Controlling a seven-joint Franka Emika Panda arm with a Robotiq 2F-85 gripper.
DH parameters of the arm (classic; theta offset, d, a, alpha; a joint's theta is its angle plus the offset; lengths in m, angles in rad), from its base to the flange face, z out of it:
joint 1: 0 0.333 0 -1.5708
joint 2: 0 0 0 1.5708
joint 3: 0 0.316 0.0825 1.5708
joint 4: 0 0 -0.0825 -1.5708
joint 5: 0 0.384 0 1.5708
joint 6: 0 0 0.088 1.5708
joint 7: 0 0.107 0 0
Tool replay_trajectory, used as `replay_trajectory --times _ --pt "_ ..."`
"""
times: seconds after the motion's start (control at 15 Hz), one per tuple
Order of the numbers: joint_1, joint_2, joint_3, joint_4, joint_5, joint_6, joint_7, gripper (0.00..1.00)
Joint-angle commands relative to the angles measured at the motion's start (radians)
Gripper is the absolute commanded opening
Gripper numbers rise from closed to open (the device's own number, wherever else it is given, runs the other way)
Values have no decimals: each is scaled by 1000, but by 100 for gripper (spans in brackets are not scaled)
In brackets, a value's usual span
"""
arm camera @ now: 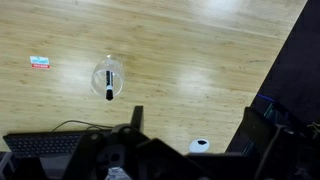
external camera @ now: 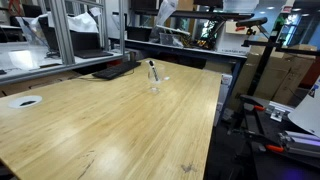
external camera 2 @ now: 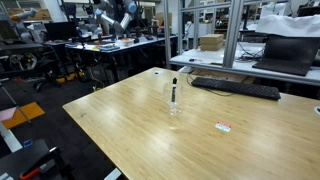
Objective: Take the marker out of the glass and place it on the table
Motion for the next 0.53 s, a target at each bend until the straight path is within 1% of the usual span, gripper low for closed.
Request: replay_trajectory --times 0.0,0.47 --pt "-13 0 11 5 6 -2 -4 100" --pt "-13 -3 11 10 6 -2 -4 100"
